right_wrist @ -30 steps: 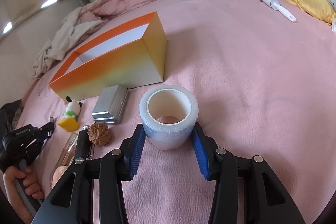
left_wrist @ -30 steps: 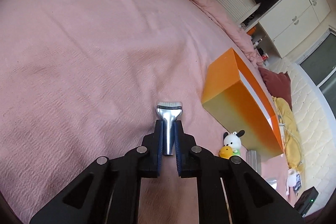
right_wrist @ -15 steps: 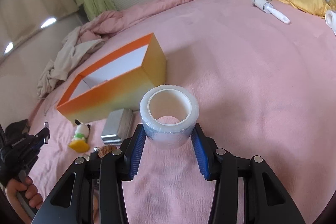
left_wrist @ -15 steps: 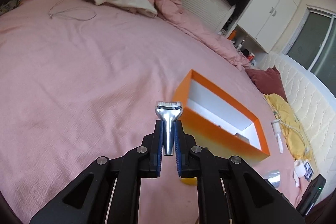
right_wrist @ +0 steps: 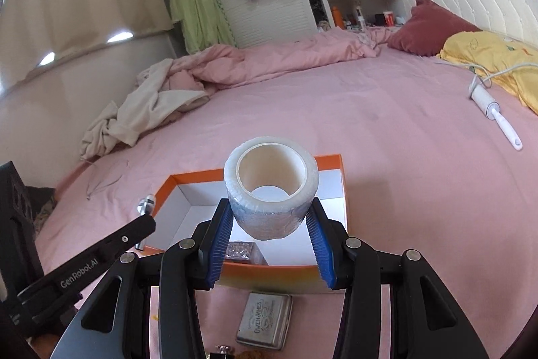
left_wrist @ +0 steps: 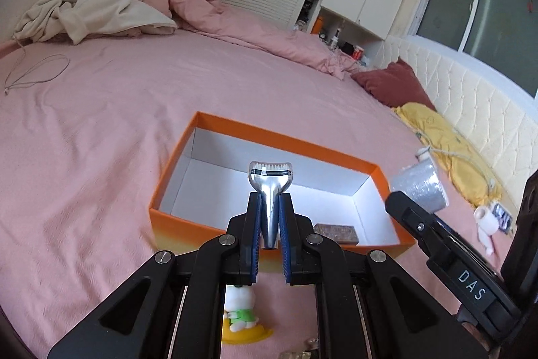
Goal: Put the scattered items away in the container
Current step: 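Carry the tape roll and silver roller over the orange box and lower them inside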
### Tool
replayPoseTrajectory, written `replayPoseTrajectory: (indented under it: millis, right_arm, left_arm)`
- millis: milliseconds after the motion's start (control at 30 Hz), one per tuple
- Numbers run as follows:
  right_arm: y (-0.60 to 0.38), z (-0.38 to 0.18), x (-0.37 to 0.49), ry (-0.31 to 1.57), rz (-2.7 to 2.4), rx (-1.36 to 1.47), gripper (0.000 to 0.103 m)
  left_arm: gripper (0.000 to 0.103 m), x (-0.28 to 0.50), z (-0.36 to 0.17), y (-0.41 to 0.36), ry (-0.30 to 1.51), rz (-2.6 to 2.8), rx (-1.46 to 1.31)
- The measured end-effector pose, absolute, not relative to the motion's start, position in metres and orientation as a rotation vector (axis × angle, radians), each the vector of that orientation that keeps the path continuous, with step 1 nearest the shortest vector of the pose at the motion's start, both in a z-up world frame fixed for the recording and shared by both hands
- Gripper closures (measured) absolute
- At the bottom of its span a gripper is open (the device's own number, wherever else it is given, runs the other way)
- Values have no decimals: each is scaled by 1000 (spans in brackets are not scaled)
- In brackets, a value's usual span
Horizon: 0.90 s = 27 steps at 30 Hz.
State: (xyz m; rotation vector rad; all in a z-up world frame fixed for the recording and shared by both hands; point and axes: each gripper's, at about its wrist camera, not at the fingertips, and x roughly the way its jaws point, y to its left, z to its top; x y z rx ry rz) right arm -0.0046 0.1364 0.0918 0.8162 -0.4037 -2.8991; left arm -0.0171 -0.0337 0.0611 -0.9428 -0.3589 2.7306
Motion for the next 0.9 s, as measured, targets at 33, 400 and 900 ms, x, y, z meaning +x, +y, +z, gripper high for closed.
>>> replayPoseTrajectory:
  millis: [33,400,900]
  right_arm:
    - [132,87,-8,-384,-2904,823,59]
    - [129,52,-6,-302,-2896,912,59]
    - [134,48,-2,-293,-2879,1002,59]
  left_arm:
    - [92,-15,57,-33,-359,2739,-928]
    - [92,-22,54,-24,-275,2729,-1023]
    - [91,-27,53,-21,-247,2692,-1116]
